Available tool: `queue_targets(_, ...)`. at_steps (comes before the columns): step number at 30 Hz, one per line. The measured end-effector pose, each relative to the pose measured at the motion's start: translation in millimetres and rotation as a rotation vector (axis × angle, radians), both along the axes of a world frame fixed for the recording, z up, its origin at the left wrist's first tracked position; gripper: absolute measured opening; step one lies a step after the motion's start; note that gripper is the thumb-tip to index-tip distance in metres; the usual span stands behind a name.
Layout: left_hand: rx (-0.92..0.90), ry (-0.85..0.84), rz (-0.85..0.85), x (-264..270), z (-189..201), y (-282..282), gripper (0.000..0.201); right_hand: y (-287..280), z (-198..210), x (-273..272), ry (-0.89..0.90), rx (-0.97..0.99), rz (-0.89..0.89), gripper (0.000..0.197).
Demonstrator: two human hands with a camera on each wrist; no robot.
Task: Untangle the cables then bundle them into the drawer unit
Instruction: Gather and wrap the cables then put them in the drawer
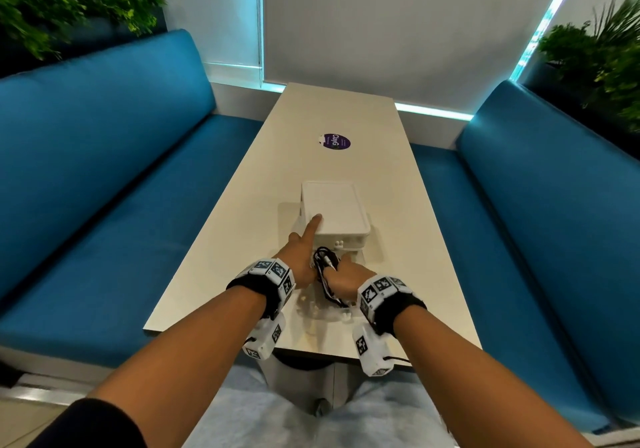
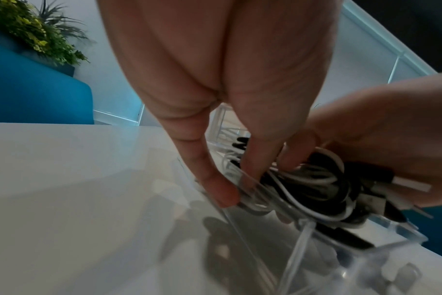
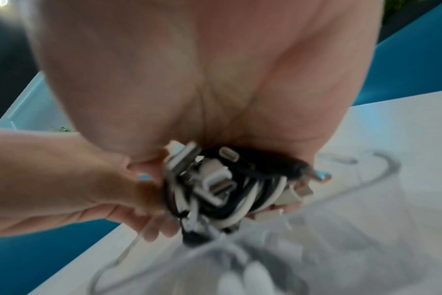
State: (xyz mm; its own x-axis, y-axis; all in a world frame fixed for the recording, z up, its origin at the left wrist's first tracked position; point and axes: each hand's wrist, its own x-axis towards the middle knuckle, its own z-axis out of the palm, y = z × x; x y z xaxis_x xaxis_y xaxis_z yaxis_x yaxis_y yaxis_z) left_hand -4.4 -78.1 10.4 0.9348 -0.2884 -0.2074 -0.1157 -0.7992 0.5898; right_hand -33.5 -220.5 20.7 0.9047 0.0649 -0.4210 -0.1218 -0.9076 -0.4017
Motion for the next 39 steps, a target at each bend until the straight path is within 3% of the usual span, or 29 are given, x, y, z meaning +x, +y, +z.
queue_targets(5, 0.003, -0.012, -0.002, -0.3, -1.0, 0.4, 0.108, -1.4, -25.7, -10.1, -0.212, -0.213, 0.119, 0.058)
queue_targets(9, 0.01, -0.012, 0.01, 0.2, -2.4, 0.7, 0.111, -7.1, -24.0, -8.6, -0.391, -0.485, 0.23, 0.062)
queue_targets(11, 0.025, -0.017, 0.009, 1.3, -3.9, 1.7, 0.112, -9.5, -23.7, -7.8, -0.437, -0.517, 0.23, 0.065)
queue_targets(15, 0.035, 0.002, 0.015, 6.4, -5.8, 1.9, 0.108, -16.4, -29.8, -11.7, -0.538, -0.385, 0.17, 0.069)
queue_targets(19, -0.058, 0.045, 0.063, 6.7, -5.3, -1.4, 0.085, -18.8, -30.1, -17.2, -0.561, -0.314, 0.138, 0.071)
queue_targets(26, 0.029, -0.096, 0.058, 2.0, -11.4, 0.6, 0.079, -11.5, -30.0, -9.7, -0.428, -0.361, 0.149, 0.059)
queue_targets(29, 0.134, -0.177, 0.091, -1.2, -10.9, 0.1, 0.08, -16.6, -15.9, -4.1, -0.288, -0.132, 0.098, 0.066)
queue_targets(32, 0.235, -0.257, 0.109, -1.2, -7.7, -5.0, 0.083, -22.0, -2.3, 4.0, -0.148, 0.029, 0.057, 0.042)
queue_targets(36, 0.294, -0.346, 0.128, -0.1, -3.7, -10.3, 0.085, -25.7, 0.5, 8.8, -0.21, 0.018, 0.005, 0.026)
queue_targets(39, 0.216, -0.388, 0.092, 3.5, -6.6, -7.7, 0.079, -21.6, -8.6, 7.6, -0.254, 0.01, -0.056, 0.02)
